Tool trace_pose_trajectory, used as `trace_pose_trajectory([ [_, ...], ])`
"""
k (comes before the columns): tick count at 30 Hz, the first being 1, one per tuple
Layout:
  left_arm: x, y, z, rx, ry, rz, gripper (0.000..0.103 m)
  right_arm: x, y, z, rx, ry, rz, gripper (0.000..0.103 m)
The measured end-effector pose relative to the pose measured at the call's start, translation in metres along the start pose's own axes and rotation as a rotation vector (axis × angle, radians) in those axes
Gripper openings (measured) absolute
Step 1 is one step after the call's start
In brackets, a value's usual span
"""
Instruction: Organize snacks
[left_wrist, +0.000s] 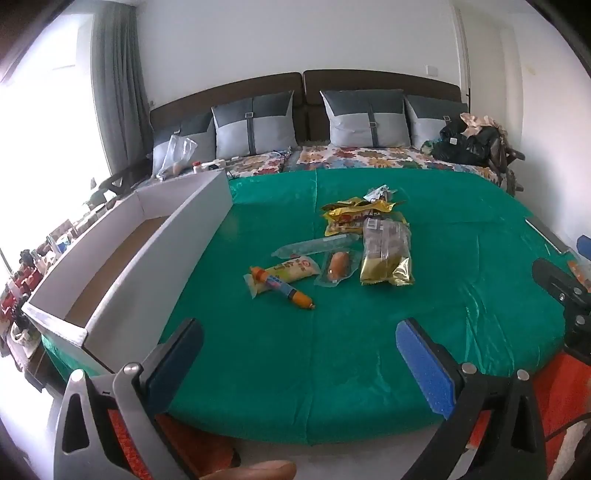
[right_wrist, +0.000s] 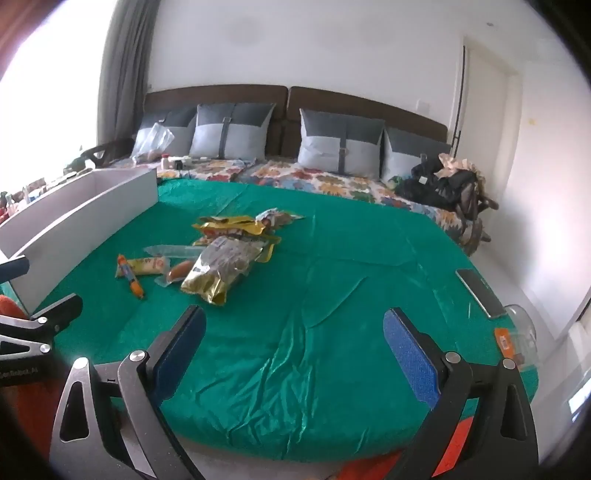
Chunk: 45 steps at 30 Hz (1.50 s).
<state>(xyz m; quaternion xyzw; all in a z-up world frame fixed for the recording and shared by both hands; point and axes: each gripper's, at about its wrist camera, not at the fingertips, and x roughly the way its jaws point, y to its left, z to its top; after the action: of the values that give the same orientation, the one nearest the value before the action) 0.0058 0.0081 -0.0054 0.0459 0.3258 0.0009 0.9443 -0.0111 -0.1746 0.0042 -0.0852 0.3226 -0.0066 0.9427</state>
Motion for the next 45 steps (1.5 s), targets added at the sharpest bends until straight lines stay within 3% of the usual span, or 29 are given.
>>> trace_pose_trajectory([
  [10, 0.018, 0.003, -0.011, -0.012, 0.02, -0.008, 0.103, 0.013, 0.003, -0.006, 0.0, 0.049, 0.025, 0.098],
  [45, 0.024, -0.012, -0.016, 0.02, 0.027, -0.058, 0.103, 0.017, 0.004, -0.007, -0.008, 0.043, 0.038, 0.098],
])
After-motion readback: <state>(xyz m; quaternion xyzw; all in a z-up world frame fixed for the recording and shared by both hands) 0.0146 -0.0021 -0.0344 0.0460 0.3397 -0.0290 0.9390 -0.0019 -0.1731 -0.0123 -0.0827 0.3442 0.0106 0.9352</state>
